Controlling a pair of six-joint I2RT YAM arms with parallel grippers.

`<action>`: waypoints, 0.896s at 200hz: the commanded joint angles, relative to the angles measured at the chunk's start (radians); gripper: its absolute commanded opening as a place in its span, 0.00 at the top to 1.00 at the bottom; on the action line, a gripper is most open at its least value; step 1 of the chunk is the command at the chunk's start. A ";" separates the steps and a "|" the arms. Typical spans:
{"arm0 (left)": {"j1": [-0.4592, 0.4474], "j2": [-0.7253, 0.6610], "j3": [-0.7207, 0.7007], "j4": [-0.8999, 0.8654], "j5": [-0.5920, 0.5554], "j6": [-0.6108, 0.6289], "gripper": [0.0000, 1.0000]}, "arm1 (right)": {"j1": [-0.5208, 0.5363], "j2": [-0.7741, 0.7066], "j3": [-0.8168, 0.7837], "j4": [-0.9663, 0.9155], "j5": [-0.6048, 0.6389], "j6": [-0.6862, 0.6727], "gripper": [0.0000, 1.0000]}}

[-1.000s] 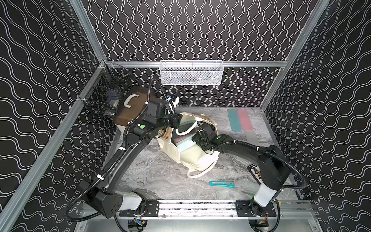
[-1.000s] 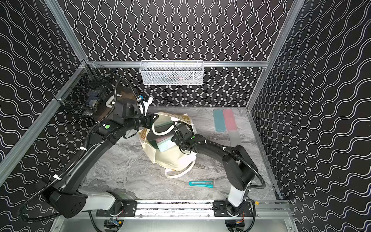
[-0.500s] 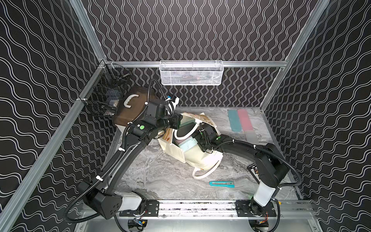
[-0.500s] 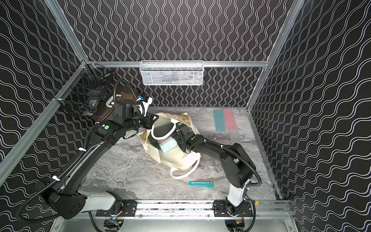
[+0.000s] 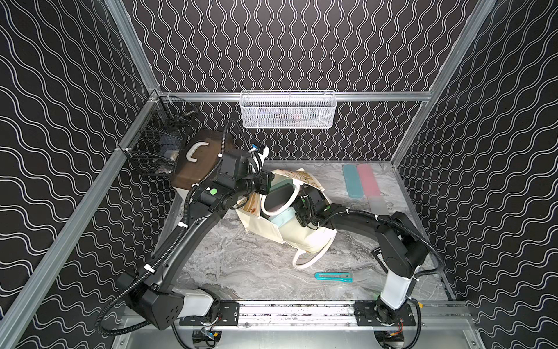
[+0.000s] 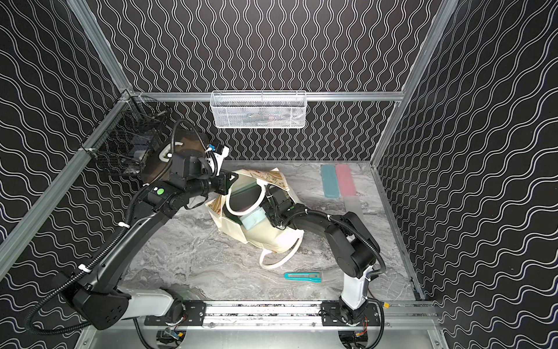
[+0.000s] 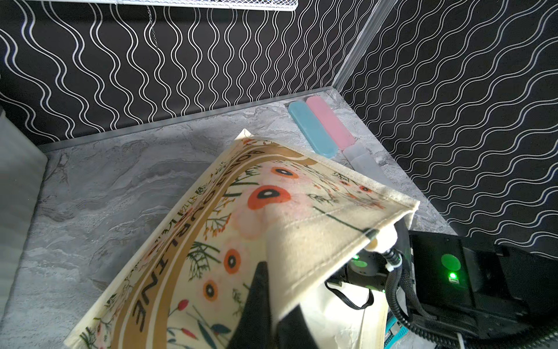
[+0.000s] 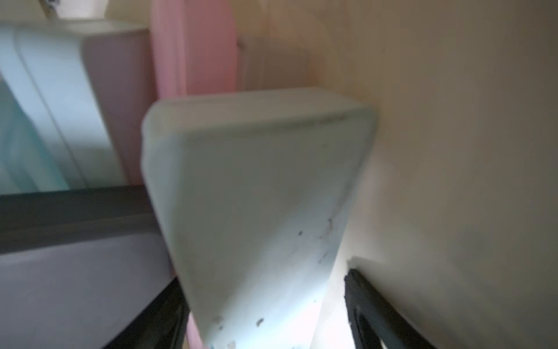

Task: Take out the pencil case from the canvas bag
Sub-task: Pick up the pencil case from the canvas bag.

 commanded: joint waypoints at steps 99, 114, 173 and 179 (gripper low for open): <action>-0.002 -0.025 0.015 0.070 -0.010 -0.007 1.00 | -0.013 -0.008 -0.021 0.003 0.024 -0.003 0.39; -0.002 -0.026 0.013 0.068 -0.016 -0.004 1.00 | -0.013 -0.029 -0.021 -0.010 0.032 -0.025 0.40; -0.001 -0.024 0.002 0.072 -0.021 -0.004 1.00 | -0.007 -0.135 -0.066 -0.067 0.082 -0.087 0.48; -0.002 -0.024 0.001 0.074 -0.021 -0.005 1.00 | -0.007 -0.139 -0.069 -0.071 0.085 -0.089 0.49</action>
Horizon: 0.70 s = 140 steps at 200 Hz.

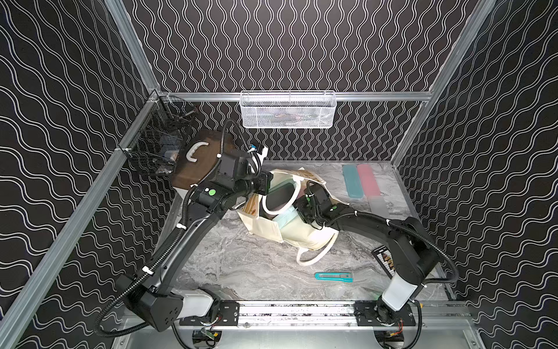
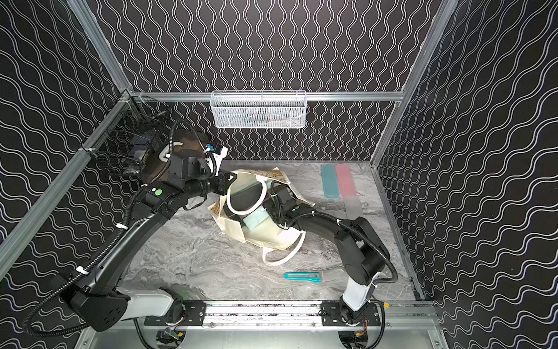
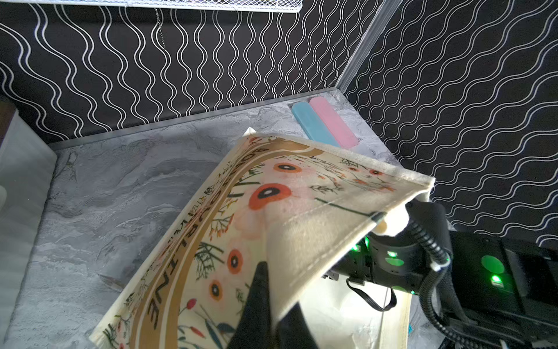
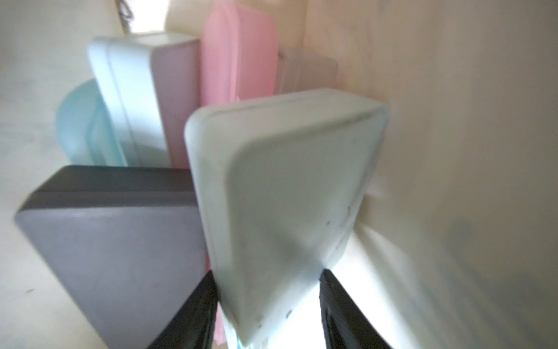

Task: Take out the pencil case from the canvas bag
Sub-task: Pick up the pencil case from the canvas bag.

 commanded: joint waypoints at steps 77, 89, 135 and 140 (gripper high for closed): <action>-0.001 -0.009 0.008 0.073 -0.009 0.000 1.00 | 0.000 -0.035 -0.014 -0.140 0.089 -0.029 0.54; 0.000 -0.009 0.006 0.072 -0.011 0.000 1.00 | 0.000 -0.031 0.000 -0.183 0.095 -0.030 0.54; -0.001 -0.009 0.002 0.077 -0.004 -0.004 1.00 | 0.000 -0.013 0.016 -0.249 0.103 -0.014 0.46; -0.001 -0.011 0.001 0.077 -0.003 -0.004 1.00 | 0.000 -0.012 0.016 -0.254 0.104 -0.015 0.45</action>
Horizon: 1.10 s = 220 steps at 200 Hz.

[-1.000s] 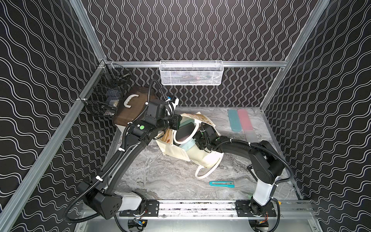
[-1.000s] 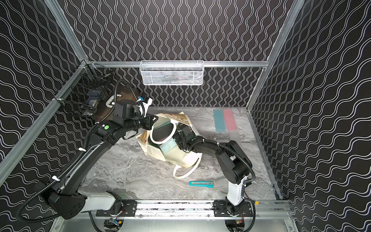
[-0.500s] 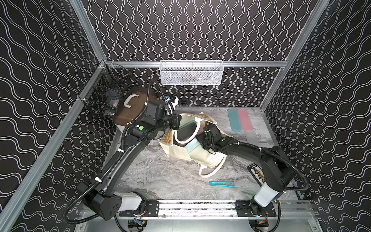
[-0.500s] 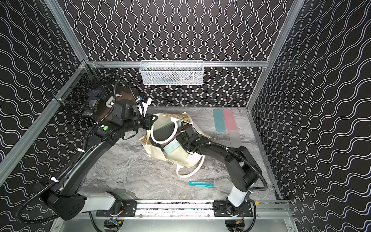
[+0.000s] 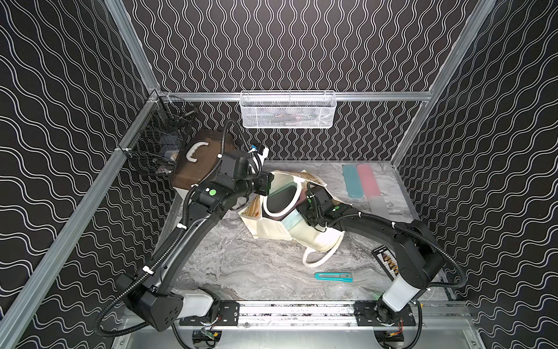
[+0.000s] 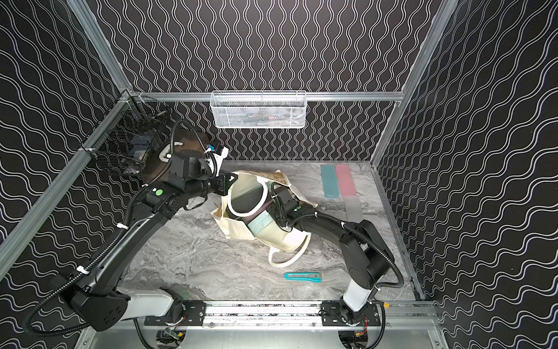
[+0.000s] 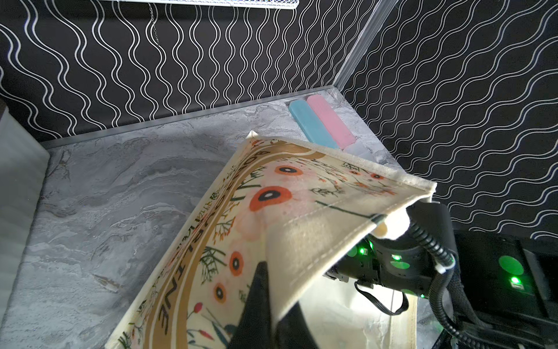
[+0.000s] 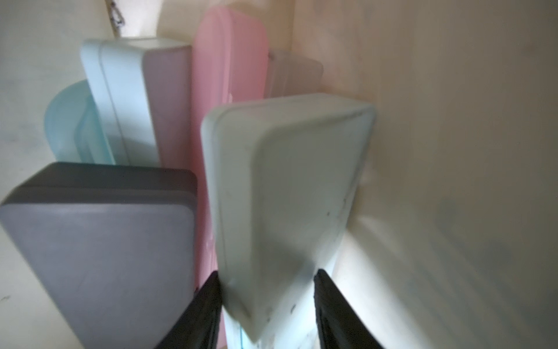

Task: Take out the pencil case from the canvas bag
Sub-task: Pick up the pencil case from the canvas bag.

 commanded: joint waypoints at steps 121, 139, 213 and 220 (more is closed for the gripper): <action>-0.004 -0.002 0.000 0.072 0.027 0.018 1.00 | -0.002 -0.003 0.033 -0.143 0.072 0.006 0.65; -0.009 -0.001 0.000 0.071 0.050 0.034 1.00 | -0.002 -0.023 0.037 -0.146 0.073 -0.006 0.67; -0.031 -0.025 -0.053 0.043 0.117 0.126 1.00 | 0.001 -0.154 -0.089 -0.024 0.067 -0.096 0.71; -0.034 -0.028 -0.058 0.042 0.123 0.131 1.00 | 0.002 -0.162 -0.098 -0.022 0.067 -0.102 0.71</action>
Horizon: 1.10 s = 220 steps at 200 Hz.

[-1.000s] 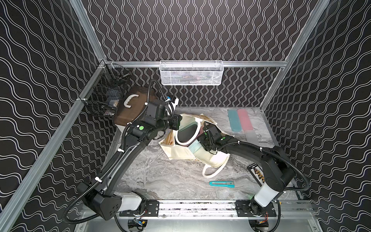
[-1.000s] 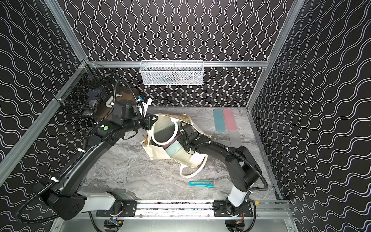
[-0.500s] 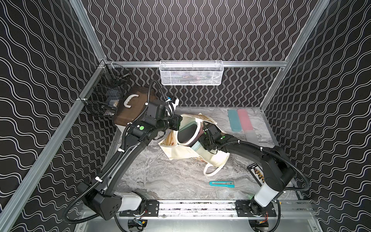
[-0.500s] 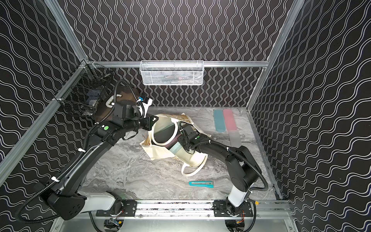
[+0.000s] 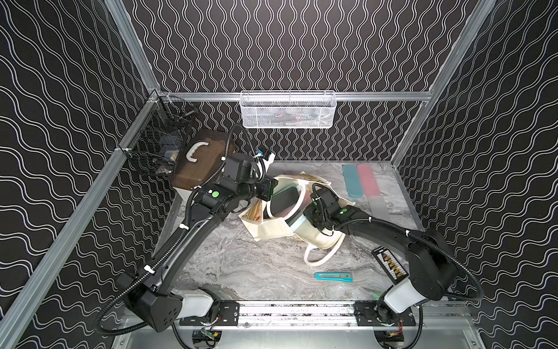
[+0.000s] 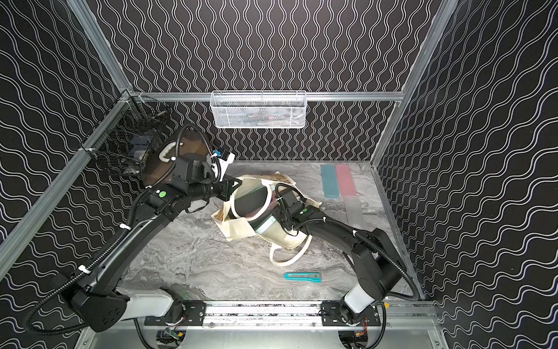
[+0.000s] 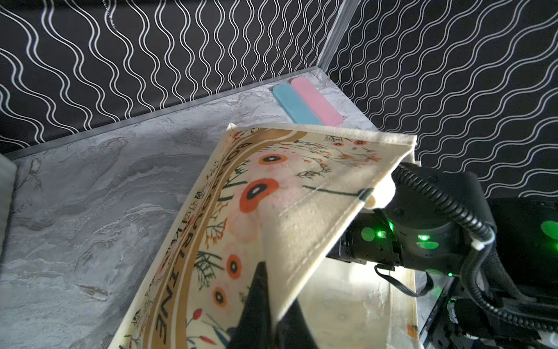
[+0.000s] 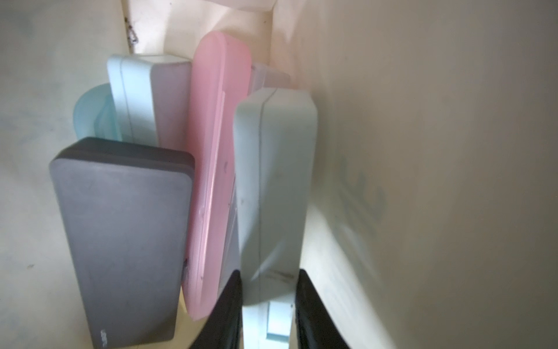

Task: Take out the pencil case from the canvas bag
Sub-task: Pick up the pencil case from the canvas bag.

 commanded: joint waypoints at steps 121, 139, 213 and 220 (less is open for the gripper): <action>-0.042 -0.015 -0.020 0.012 0.004 0.081 1.00 | 0.013 -0.179 -0.038 0.075 0.059 -0.256 0.74; -0.043 -0.006 -0.007 0.008 -0.025 0.078 1.00 | 0.014 -0.197 -0.039 0.083 0.046 -0.298 0.74; -0.044 0.049 0.091 -0.016 -0.238 0.055 1.00 | 0.017 -0.289 -0.032 0.111 -0.048 -0.508 0.74; -0.043 0.055 0.103 -0.019 -0.239 0.060 1.00 | 0.017 -0.302 -0.031 0.111 -0.051 -0.528 0.74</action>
